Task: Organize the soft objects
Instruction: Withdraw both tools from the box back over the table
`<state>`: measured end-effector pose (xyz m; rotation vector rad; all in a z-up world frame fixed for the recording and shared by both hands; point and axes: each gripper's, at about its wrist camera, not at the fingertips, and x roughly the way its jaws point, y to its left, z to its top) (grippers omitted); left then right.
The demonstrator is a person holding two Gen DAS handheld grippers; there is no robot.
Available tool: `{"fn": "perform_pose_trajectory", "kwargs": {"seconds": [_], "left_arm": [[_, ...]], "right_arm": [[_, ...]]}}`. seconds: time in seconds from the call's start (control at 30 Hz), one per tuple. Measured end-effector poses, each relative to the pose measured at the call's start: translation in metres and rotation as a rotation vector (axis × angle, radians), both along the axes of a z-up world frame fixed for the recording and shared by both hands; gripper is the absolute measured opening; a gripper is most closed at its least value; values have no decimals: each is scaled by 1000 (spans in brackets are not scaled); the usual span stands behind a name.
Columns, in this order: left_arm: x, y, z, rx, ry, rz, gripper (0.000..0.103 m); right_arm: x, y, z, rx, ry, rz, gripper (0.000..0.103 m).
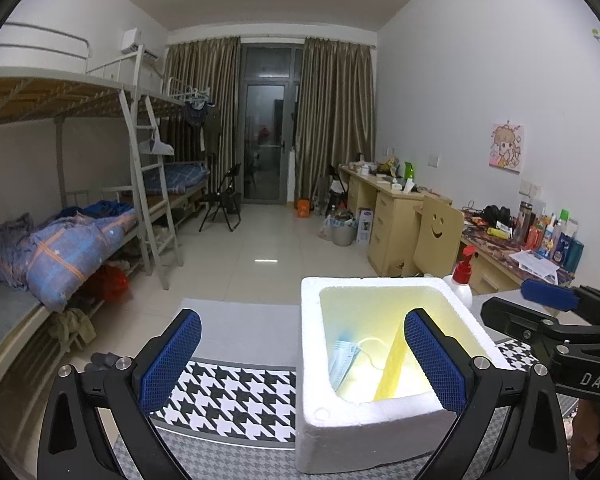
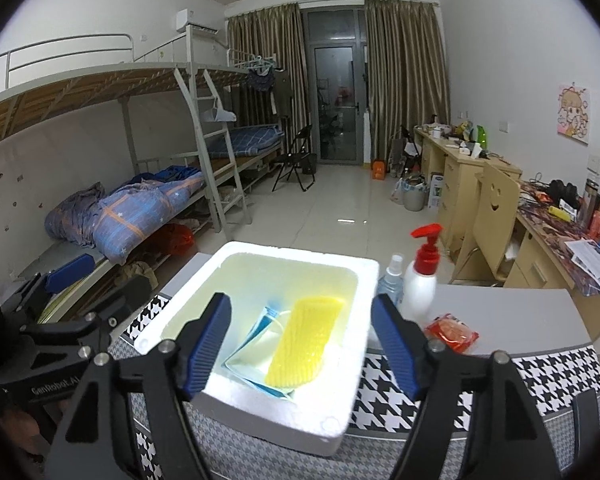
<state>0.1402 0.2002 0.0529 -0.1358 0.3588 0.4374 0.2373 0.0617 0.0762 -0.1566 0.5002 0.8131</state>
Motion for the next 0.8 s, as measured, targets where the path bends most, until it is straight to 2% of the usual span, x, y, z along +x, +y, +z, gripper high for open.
{"fn": "perform_pose_trajectory", "kwargs": {"seconds": [0.27, 0.8], "left_arm": [[-16, -21, 7, 17, -24, -20, 102], [-38, -53, 17, 28, -46, -74, 102]], "right_arm": [[-14, -21, 4, 27, -30, -24, 91], [-38, -61, 13, 74, -87, -68, 91]]}}
